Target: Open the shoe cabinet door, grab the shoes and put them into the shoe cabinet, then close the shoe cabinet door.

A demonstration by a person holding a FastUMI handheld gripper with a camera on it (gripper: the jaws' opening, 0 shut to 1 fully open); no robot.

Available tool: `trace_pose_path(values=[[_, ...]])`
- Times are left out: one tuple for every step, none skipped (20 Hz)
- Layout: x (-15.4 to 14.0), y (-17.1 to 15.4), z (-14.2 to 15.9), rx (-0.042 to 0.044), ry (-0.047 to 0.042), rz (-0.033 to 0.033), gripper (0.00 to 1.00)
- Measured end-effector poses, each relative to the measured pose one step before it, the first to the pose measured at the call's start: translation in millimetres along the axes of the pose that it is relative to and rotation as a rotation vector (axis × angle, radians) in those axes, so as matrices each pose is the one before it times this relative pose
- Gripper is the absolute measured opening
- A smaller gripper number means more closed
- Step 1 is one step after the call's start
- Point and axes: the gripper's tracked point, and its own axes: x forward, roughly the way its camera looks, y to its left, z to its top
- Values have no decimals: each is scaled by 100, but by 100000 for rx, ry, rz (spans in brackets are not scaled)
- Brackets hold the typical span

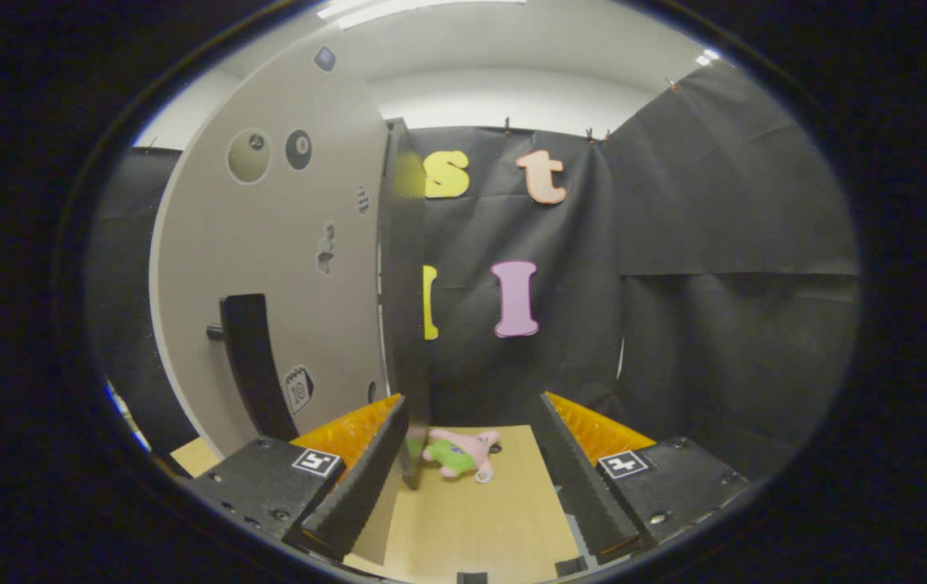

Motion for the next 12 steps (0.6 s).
trace_pose_path(values=[[-113,1756,74,416,-295,4448,100],[-148,433,-18,-877,-48,-554,100],[-120,7,303,-730,-907,-1958,98],[-255,153,306,-1155,-1289,-1448,94],[-69,141,287,-623,-1257,-1488,94],[52,98,-46,-177,-291,-1857,94],[-56,83,22,146,-301,-1620,94],[-69,173,-49,433,-71,-1492,93],[-162,163,130,159,-746,-1372,93],[-82,340,-48,-275,-461,-839,93],[-236,444,3,-110,-521,-699,93],[-257,656,41,-339,-802,-536,93]])
